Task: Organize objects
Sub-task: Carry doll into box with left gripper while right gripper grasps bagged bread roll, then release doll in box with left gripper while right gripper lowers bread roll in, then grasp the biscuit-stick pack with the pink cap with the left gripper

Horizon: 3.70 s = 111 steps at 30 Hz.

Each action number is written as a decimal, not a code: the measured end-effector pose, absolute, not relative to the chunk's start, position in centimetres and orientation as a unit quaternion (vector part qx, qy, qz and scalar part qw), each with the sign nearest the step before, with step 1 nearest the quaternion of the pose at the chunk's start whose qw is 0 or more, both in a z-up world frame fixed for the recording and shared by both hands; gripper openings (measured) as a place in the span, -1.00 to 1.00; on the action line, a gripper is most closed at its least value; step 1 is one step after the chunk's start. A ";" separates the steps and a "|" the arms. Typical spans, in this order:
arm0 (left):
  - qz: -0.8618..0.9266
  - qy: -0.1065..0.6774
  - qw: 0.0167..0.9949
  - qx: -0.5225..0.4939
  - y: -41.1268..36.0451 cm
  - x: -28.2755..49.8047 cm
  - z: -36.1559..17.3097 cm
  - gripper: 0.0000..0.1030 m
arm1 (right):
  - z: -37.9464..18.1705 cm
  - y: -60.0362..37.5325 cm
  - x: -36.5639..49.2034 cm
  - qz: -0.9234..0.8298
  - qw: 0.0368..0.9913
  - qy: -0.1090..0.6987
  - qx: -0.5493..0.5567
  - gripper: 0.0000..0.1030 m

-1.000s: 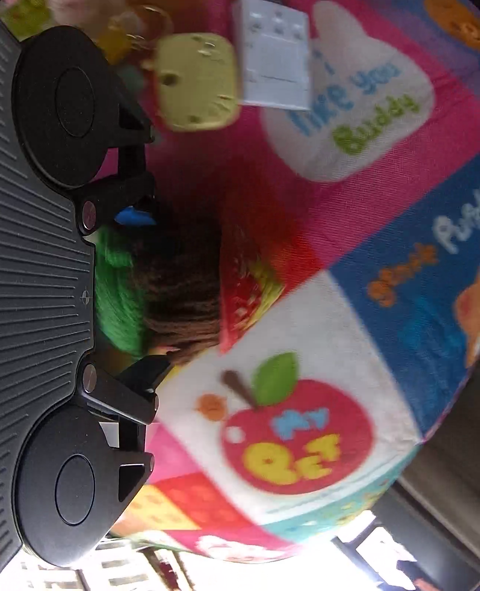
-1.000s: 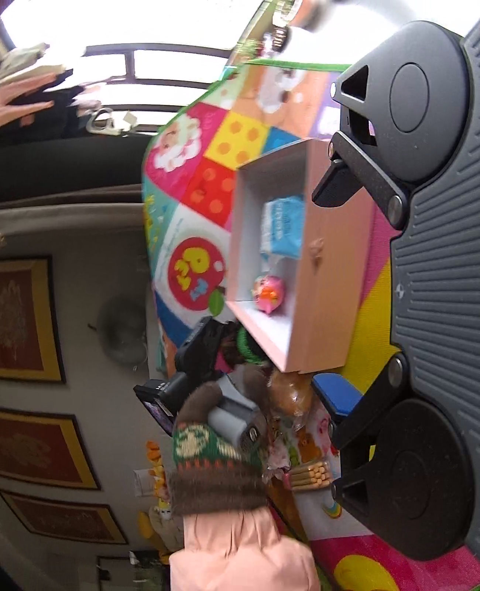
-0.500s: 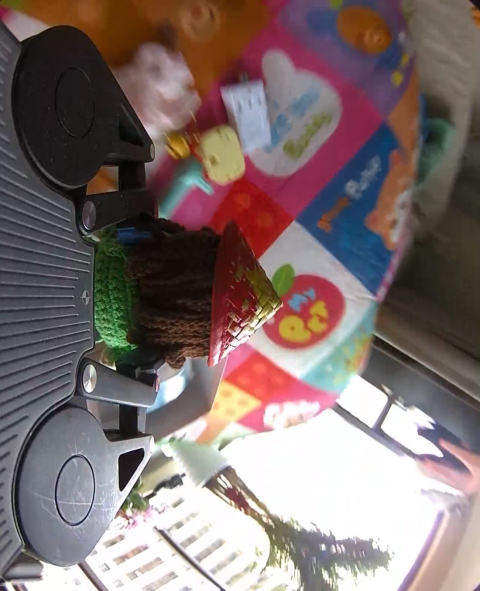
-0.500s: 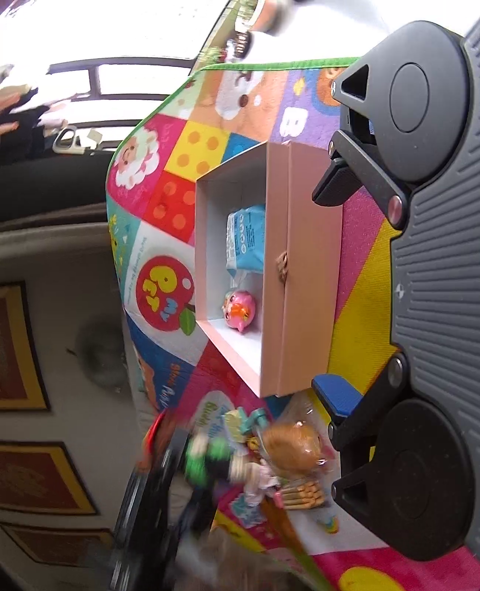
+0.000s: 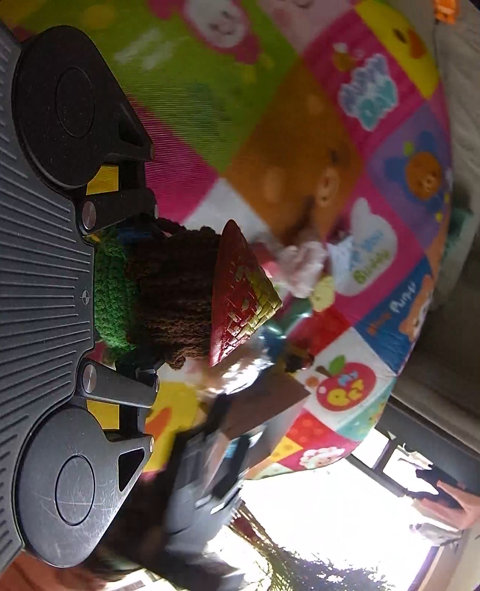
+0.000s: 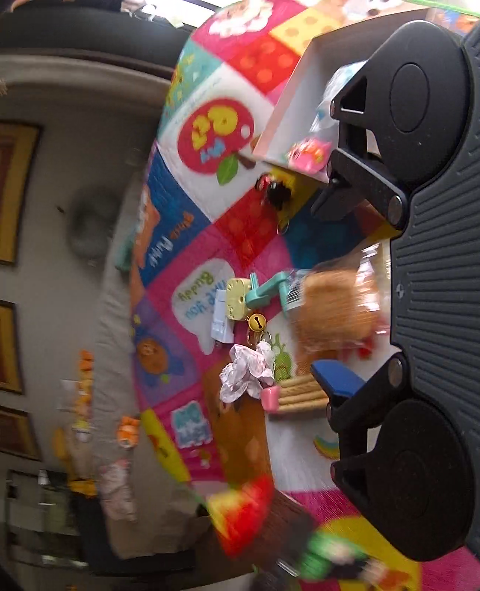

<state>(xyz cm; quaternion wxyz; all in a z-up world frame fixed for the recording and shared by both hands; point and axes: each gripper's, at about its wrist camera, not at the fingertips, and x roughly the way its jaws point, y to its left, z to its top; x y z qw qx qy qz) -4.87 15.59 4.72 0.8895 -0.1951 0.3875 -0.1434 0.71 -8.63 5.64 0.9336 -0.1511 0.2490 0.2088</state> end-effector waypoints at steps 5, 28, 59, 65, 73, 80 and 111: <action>-0.150 0.391 0.886 -0.200 15.7 -5.6 4.5 0.11 | 4.2 -5.7 5.5 0.196 0.917 0.306 -0.165 0.58; -0.263 0.432 0.853 -0.128 4.0 -3.0 7.8 0.11 | 6.7 -24.1 -9.7 0.152 0.946 0.287 -0.011 -0.04; -0.229 0.363 0.893 -0.133 -3.3 5.8 8.6 0.10 | 10.4 -32.7 0.1 0.088 0.961 0.212 0.156 -0.02; -0.165 0.383 0.897 -0.148 4.5 1.3 5.2 0.10 | 8.1 -31.9 3.3 0.023 0.957 0.249 0.146 0.35; -0.074 0.387 0.894 -0.212 12.6 -0.7 2.4 0.10 | 5.0 -28.9 -2.9 0.014 0.969 0.241 0.045 0.52; -0.071 0.399 0.871 -0.277 11.5 2.0 2.9 0.10 | 2.9 -22.1 -6.4 0.098 0.966 0.241 -0.002 0.64; -0.136 0.376 0.916 -0.032 10.7 0.3 3.0 -0.29 | 12.7 -13.0 12.0 0.157 0.935 0.318 -0.019 0.55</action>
